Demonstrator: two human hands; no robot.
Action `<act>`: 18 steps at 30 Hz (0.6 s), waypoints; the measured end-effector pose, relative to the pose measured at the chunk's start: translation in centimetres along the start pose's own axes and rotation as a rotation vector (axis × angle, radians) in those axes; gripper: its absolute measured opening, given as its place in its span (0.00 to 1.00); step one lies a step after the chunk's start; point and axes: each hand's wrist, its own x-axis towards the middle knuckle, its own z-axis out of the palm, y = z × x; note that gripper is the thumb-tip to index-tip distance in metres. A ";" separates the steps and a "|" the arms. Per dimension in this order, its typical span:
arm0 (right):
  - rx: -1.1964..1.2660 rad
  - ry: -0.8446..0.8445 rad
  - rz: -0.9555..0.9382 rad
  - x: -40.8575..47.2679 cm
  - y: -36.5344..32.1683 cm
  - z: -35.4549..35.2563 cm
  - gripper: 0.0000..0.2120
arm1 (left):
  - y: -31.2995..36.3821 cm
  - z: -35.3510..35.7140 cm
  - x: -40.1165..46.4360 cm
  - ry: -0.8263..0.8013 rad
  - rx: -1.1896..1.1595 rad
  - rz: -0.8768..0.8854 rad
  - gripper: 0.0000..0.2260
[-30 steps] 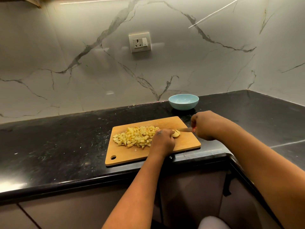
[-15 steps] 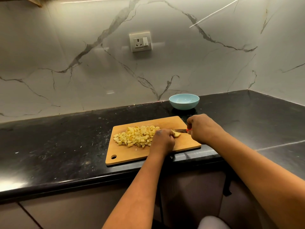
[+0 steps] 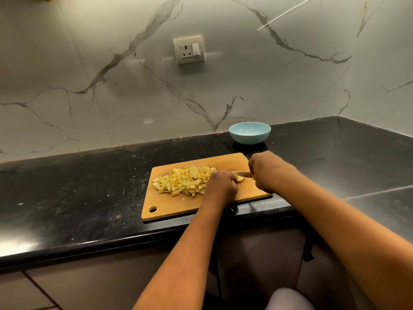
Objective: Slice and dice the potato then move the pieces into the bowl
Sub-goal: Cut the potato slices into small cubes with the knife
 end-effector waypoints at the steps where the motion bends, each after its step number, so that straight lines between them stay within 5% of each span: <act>1: -0.029 -0.011 0.000 -0.3 -0.1 -0.5 0.15 | 0.0 0.0 0.0 -0.001 0.000 -0.001 0.12; 10: -0.179 -0.058 -0.010 -2.0 0.3 -2.9 0.15 | 0.2 -0.8 -0.6 0.027 -0.058 -0.026 0.13; 18: 0.040 0.071 0.000 -0.6 1.0 -1.5 0.12 | 0.3 -1.1 -1.2 0.074 -0.062 -0.016 0.12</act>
